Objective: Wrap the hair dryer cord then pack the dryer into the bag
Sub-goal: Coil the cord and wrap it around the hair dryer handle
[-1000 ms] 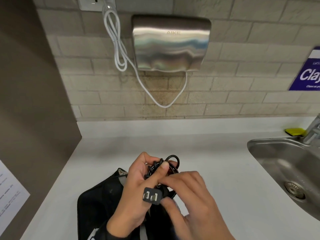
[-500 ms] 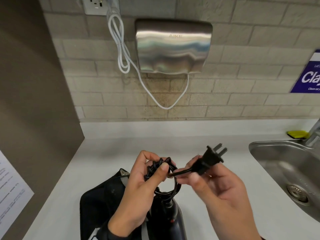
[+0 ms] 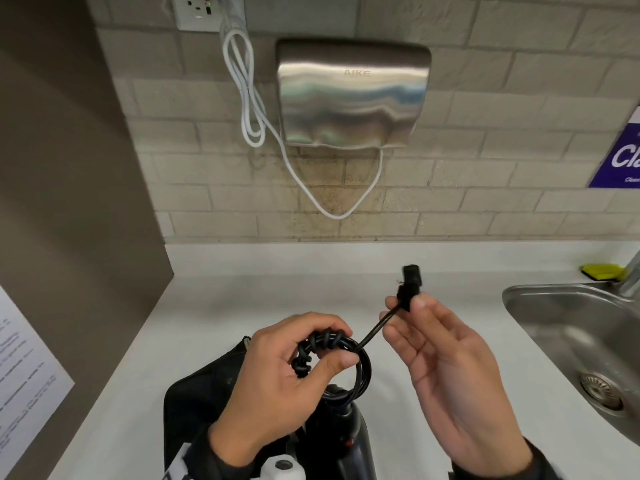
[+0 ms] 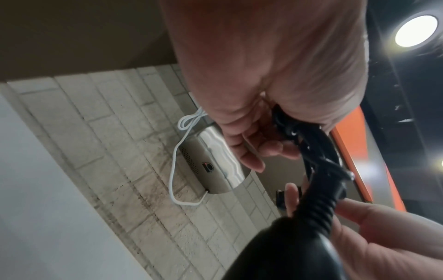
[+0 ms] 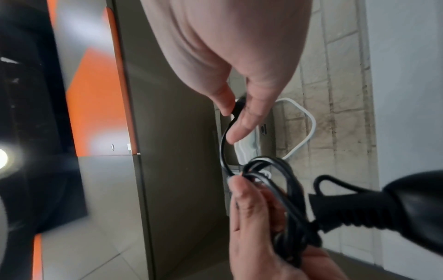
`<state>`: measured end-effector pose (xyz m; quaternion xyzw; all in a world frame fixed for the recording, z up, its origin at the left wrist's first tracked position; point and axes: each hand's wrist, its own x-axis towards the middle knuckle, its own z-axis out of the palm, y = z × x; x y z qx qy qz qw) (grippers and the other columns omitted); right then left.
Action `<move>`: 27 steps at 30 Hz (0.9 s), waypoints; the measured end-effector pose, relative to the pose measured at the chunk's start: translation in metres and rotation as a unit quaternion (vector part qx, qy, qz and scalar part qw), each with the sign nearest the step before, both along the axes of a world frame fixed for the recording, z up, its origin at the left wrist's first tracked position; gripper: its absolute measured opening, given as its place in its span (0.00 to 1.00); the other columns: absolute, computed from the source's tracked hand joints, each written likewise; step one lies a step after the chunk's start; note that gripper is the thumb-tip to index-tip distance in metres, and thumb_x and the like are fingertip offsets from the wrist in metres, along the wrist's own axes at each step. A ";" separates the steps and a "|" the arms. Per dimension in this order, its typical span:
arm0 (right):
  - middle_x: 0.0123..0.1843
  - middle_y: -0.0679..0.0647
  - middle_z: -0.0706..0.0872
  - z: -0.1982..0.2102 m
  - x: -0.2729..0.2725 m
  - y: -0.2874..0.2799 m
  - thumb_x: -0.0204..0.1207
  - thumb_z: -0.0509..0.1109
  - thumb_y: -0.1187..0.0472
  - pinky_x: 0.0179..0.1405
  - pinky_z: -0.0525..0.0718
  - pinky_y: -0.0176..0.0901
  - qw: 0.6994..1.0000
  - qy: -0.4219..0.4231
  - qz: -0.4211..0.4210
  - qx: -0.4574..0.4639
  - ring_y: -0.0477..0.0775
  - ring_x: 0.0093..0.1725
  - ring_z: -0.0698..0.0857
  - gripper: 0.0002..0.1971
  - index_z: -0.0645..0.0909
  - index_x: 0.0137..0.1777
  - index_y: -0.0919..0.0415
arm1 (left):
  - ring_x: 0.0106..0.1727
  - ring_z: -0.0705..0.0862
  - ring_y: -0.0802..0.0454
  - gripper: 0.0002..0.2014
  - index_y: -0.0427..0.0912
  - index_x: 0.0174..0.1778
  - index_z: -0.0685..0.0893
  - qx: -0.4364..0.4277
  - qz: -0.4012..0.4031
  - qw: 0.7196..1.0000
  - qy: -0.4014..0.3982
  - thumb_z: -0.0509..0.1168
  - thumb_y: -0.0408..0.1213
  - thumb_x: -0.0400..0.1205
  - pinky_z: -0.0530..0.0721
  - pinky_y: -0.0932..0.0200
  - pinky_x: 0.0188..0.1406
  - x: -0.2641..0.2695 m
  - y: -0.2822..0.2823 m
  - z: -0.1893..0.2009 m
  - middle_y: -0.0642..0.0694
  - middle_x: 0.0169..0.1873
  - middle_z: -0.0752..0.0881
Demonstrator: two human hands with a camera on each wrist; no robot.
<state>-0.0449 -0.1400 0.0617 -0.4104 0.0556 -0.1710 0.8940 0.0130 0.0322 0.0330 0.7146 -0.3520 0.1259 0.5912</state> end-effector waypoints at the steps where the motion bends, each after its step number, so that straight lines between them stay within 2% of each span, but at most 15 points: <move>1: 0.49 0.67 0.91 -0.003 0.001 0.001 0.73 0.71 0.65 0.36 0.89 0.40 1.000 0.005 -0.020 -0.006 0.54 0.35 0.90 0.23 0.73 0.68 0.67 | 0.39 0.88 0.57 0.09 0.54 0.46 0.88 -0.002 0.009 1.000 -0.013 0.74 0.51 0.74 0.79 0.74 0.41 -0.001 -0.001 0.000 0.59 0.40 0.90; 3: 0.48 0.68 0.91 -0.007 0.002 0.004 0.74 0.71 0.66 0.36 0.90 0.43 0.996 0.006 -0.068 -0.054 0.57 0.34 0.90 0.26 0.69 0.71 0.58 | 0.38 0.87 0.59 0.10 0.53 0.45 0.88 -0.002 0.024 0.999 -0.030 0.72 0.54 0.77 0.78 0.75 0.40 -0.003 -0.001 -0.001 0.61 0.39 0.89; 5: 0.46 0.65 0.91 -0.009 0.003 0.009 0.77 0.69 0.66 0.37 0.90 0.45 0.984 -0.008 -0.108 -0.141 0.60 0.34 0.90 0.22 0.71 0.69 0.51 | 0.37 0.86 0.61 0.10 0.51 0.45 0.88 0.000 0.027 0.999 -0.040 0.71 0.53 0.78 0.77 0.76 0.40 -0.002 -0.002 -0.001 0.62 0.38 0.88; 7: 0.48 0.64 0.89 -0.013 0.005 0.010 0.81 0.66 0.64 0.39 0.89 0.47 0.966 -0.028 -0.125 -0.225 0.61 0.35 0.90 0.15 0.78 0.65 0.50 | 0.36 0.85 0.62 0.10 0.49 0.45 0.88 0.001 0.024 0.999 -0.042 0.71 0.51 0.78 0.76 0.76 0.39 -0.001 -0.002 -0.001 0.62 0.37 0.87; 9: 0.50 0.63 0.87 -0.020 0.007 0.010 0.83 0.62 0.62 0.43 0.87 0.50 0.954 -0.044 -0.124 -0.269 0.59 0.36 0.88 0.12 0.84 0.60 0.51 | 0.36 0.84 0.62 0.09 0.47 0.45 0.89 0.002 0.019 0.999 -0.038 0.72 0.49 0.78 0.75 0.76 0.39 -0.001 -0.002 -0.002 0.62 0.36 0.86; 12: 0.46 0.56 0.87 -0.030 0.010 0.009 0.84 0.62 0.62 0.51 0.84 0.50 0.937 -0.064 -0.109 -0.326 0.58 0.42 0.86 0.13 0.82 0.64 0.49 | 0.37 0.84 0.61 0.09 0.47 0.45 0.89 -0.003 0.011 1.000 -0.028 0.72 0.49 0.78 0.75 0.76 0.40 0.000 -0.001 -0.004 0.62 0.37 0.86; 14: 0.46 0.48 0.86 -0.038 0.012 0.009 0.80 0.64 0.63 0.55 0.82 0.43 0.889 -0.059 -0.131 -0.435 0.52 0.46 0.84 0.18 0.79 0.67 0.45 | 0.41 0.86 0.57 0.11 0.48 0.45 0.89 -0.013 0.010 1.000 -0.023 0.71 0.52 0.79 0.77 0.73 0.42 0.000 0.000 -0.005 0.59 0.39 0.87; 17: 0.47 0.47 0.83 -0.049 0.018 0.011 0.79 0.68 0.55 0.50 0.77 0.32 0.779 -0.046 -0.221 -0.585 0.50 0.47 0.81 0.15 0.80 0.65 0.44 | 0.45 0.87 0.52 0.13 0.49 0.45 0.89 -0.029 0.014 0.999 -0.018 0.70 0.55 0.79 0.80 0.70 0.45 0.001 0.000 -0.006 0.56 0.41 0.87; 18: 0.47 0.49 0.81 -0.051 0.019 0.012 0.78 0.68 0.52 0.51 0.75 0.32 0.764 -0.040 -0.243 -0.597 0.50 0.49 0.80 0.14 0.82 0.63 0.44 | 0.46 0.87 0.52 0.13 0.49 0.45 0.89 -0.032 0.017 0.999 -0.016 0.70 0.55 0.79 0.80 0.69 0.45 0.002 0.000 -0.007 0.55 0.42 0.86; 19: 0.49 0.50 0.79 -0.052 0.020 0.012 0.78 0.69 0.51 0.52 0.75 0.32 0.761 -0.034 -0.258 -0.593 0.52 0.51 0.79 0.13 0.84 0.62 0.45 | 0.46 0.87 0.51 0.13 0.49 0.45 0.90 -0.035 0.020 0.999 -0.012 0.70 0.55 0.79 0.80 0.69 0.45 0.002 0.000 -0.007 0.54 0.42 0.86; 20: 0.51 0.51 0.79 -0.052 0.020 0.013 0.78 0.71 0.52 0.53 0.76 0.31 0.769 -0.033 -0.266 -0.581 0.52 0.52 0.80 0.12 0.86 0.60 0.47 | 0.46 0.87 0.51 0.13 0.50 0.45 0.90 -0.038 0.022 0.999 -0.008 0.70 0.56 0.78 0.80 0.69 0.45 0.002 0.001 -0.007 0.54 0.43 0.85; 21: 0.53 0.50 0.81 -0.050 0.019 0.014 0.78 0.73 0.55 0.54 0.77 0.30 0.789 -0.032 -0.253 -0.559 0.50 0.54 0.82 0.10 0.87 0.58 0.48 | 0.47 0.87 0.50 0.13 0.51 0.46 0.90 -0.042 0.023 0.999 -0.003 0.70 0.57 0.78 0.80 0.69 0.45 0.002 0.001 -0.007 0.53 0.44 0.85; 24: 0.45 0.51 0.92 -0.039 0.012 0.016 0.75 0.72 0.62 0.48 0.83 0.30 0.898 -0.022 -0.114 -0.424 0.47 0.47 0.90 0.08 0.88 0.52 0.54 | 0.47 0.86 0.51 0.12 0.56 0.47 0.89 -0.052 0.019 0.998 0.005 0.70 0.58 0.77 0.79 0.71 0.45 0.002 0.000 -0.008 0.54 0.46 0.83; 25: 0.43 0.53 0.93 -0.035 0.010 0.016 0.75 0.72 0.63 0.45 0.84 0.30 0.924 -0.016 -0.072 -0.376 0.49 0.44 0.91 0.07 0.88 0.50 0.57 | 0.47 0.86 0.52 0.11 0.57 0.47 0.89 -0.054 0.017 0.998 0.006 0.70 0.58 0.77 0.78 0.72 0.46 0.002 0.000 -0.008 0.54 0.46 0.83; 27: 0.43 0.58 0.93 -0.033 0.007 0.015 0.74 0.72 0.63 0.44 0.86 0.35 0.952 -0.003 -0.023 -0.304 0.55 0.42 0.91 0.07 0.89 0.49 0.60 | 0.48 0.86 0.52 0.12 0.58 0.47 0.90 -0.057 0.016 0.998 0.010 0.70 0.59 0.77 0.79 0.72 0.46 0.003 0.000 -0.009 0.54 0.47 0.83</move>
